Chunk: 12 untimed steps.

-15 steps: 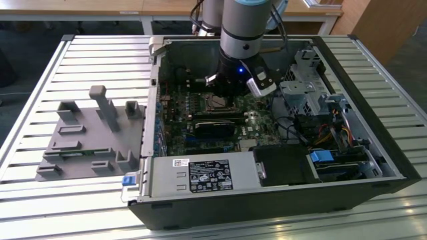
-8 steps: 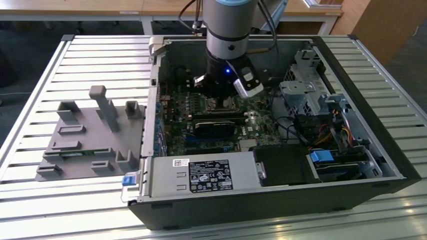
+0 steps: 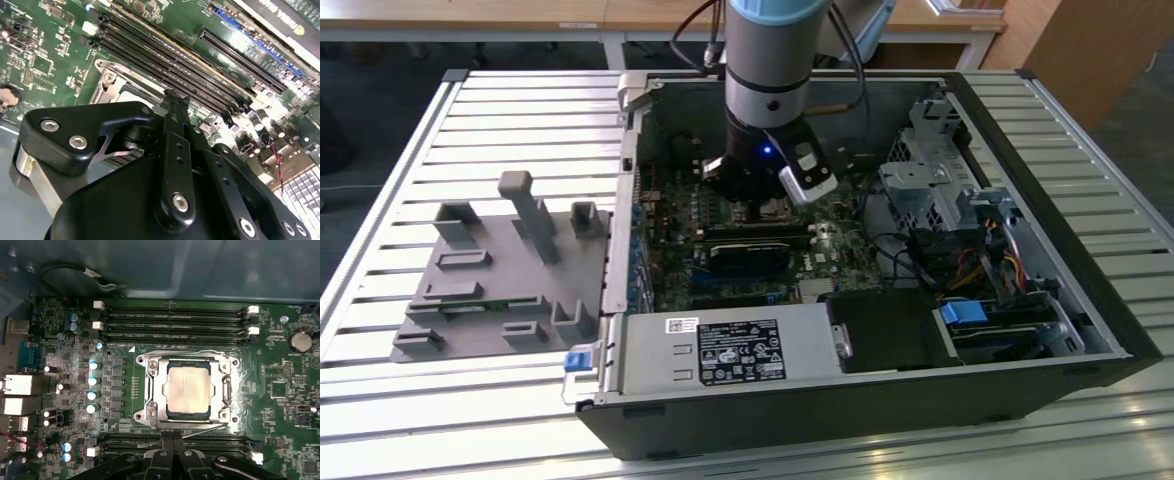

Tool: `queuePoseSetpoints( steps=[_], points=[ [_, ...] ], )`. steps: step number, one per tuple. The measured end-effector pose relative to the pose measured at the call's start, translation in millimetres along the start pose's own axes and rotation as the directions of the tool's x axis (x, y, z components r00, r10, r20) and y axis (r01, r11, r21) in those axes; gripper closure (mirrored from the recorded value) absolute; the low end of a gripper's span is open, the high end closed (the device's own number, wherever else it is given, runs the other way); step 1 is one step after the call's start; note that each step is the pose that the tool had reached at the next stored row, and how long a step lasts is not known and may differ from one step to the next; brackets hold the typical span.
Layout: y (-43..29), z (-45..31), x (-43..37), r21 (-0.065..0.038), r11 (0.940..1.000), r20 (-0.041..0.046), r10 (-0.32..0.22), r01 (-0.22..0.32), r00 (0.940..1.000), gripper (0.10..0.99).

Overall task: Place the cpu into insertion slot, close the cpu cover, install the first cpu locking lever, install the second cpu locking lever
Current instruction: 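Install the second cpu locking lever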

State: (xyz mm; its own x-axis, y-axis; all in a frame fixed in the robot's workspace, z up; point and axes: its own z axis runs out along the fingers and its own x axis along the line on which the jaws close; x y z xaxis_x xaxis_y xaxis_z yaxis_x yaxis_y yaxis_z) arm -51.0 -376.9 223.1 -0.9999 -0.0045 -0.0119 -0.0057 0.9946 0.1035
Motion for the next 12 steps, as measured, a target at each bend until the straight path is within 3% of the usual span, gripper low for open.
queuePoseSetpoints(
  steps=[9,12],
  points=[
    [-1.2,10.8,3.3,-0.01,1.0,0.0,0.0,0.0,1.0,0.965],
    [-2.6,11.7,5.4,-0.027,0.9996,0.0001,0.0,0.0,1.0,0.965]
  ],
)
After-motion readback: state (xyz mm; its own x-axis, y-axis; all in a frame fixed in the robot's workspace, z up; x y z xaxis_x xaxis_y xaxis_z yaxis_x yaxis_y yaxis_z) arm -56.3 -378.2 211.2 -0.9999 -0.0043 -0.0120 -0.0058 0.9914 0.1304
